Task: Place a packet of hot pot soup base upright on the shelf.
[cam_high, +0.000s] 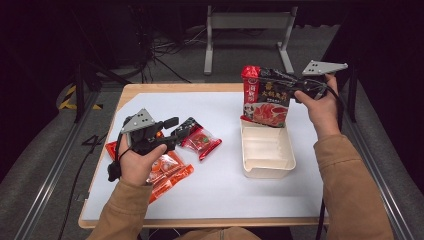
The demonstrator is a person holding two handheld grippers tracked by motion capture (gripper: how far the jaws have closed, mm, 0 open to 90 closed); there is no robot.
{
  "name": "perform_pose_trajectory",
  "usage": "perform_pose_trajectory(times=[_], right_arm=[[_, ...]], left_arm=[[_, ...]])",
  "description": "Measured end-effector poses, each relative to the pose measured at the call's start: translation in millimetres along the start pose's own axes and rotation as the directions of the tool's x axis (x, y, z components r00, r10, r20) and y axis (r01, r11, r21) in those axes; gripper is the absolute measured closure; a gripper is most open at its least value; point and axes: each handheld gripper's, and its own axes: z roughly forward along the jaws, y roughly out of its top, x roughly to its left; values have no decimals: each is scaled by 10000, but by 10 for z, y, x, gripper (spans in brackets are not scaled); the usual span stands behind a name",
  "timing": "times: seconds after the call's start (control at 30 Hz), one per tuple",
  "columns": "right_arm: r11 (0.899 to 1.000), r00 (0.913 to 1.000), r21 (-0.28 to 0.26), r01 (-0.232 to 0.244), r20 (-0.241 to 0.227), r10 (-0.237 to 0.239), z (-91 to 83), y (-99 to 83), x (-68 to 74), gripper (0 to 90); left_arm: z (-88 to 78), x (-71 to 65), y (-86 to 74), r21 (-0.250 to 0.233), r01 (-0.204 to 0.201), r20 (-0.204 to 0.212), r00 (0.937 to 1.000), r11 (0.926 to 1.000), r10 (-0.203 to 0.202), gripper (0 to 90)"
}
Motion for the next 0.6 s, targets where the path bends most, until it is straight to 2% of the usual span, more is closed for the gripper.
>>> perform_pose_trajectory(times=[0.27, 0.6], right_arm=[[9997, 10000, 227, 33, -30, -32, 80, -49, 19, 800], [9998, 9996, 46, -167, -246, 168, 138, -166, 62, 774]], left_arm=[[0, 3, -6, -61, 72, -33, 10000, 10000, -72, 424], [6, 19, -14, -38, 166, -68, 9998, 9999, -166, 383]])
